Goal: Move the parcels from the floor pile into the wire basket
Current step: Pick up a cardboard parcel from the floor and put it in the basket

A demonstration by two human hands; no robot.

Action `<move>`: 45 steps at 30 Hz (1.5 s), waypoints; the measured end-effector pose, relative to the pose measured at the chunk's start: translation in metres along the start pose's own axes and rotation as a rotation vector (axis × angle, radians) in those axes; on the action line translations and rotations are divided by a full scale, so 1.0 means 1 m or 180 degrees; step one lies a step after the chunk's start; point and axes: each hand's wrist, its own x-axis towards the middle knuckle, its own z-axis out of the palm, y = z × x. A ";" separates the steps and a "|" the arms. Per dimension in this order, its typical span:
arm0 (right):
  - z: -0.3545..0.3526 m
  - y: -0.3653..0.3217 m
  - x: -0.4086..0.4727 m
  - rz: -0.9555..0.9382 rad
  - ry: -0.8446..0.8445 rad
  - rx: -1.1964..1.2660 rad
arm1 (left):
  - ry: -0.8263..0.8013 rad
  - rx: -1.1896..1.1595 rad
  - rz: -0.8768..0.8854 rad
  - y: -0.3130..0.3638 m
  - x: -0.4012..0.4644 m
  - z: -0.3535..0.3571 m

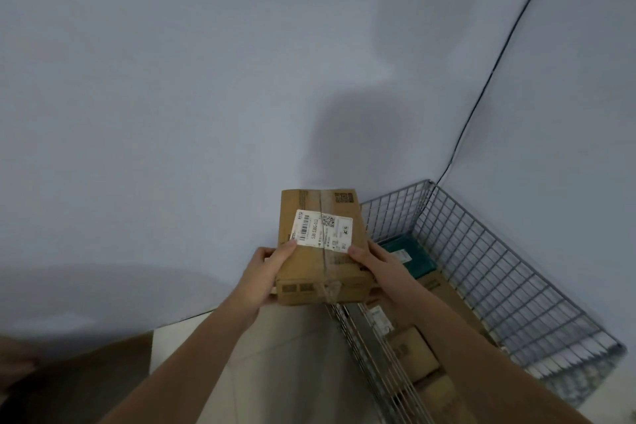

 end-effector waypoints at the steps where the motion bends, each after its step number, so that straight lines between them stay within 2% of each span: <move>1: -0.003 -0.003 0.012 -0.0006 0.0029 0.0017 | -0.0013 0.0001 -0.0023 0.006 0.013 0.002; 10: -0.056 -0.013 0.112 0.0149 0.0688 0.0593 | -0.0674 0.0415 0.0130 0.062 0.165 0.053; 16: -0.099 -0.019 0.137 0.0107 0.1566 0.0868 | -0.1552 0.0699 0.0112 0.097 0.255 0.123; 22: -0.152 0.008 0.147 0.0220 0.2365 0.1146 | -0.2563 0.1619 0.0173 0.106 0.324 0.222; 25: -0.179 0.031 0.170 0.0305 0.2641 0.1421 | -0.2811 0.1952 0.0206 0.099 0.364 0.270; 30: -0.220 0.094 0.236 0.0676 0.2765 0.1741 | -0.2810 0.2259 0.0111 0.060 0.438 0.334; 34: -0.245 0.162 0.302 0.1139 0.2796 0.1785 | -0.2649 0.2553 0.0119 0.001 0.515 0.367; 39: -0.280 0.253 0.394 0.1623 0.2881 0.1412 | -0.2384 0.3130 0.0321 -0.085 0.605 0.407; 45: -0.335 0.352 0.511 0.1703 0.2800 0.0951 | -0.1989 0.3645 0.0853 -0.172 0.716 0.456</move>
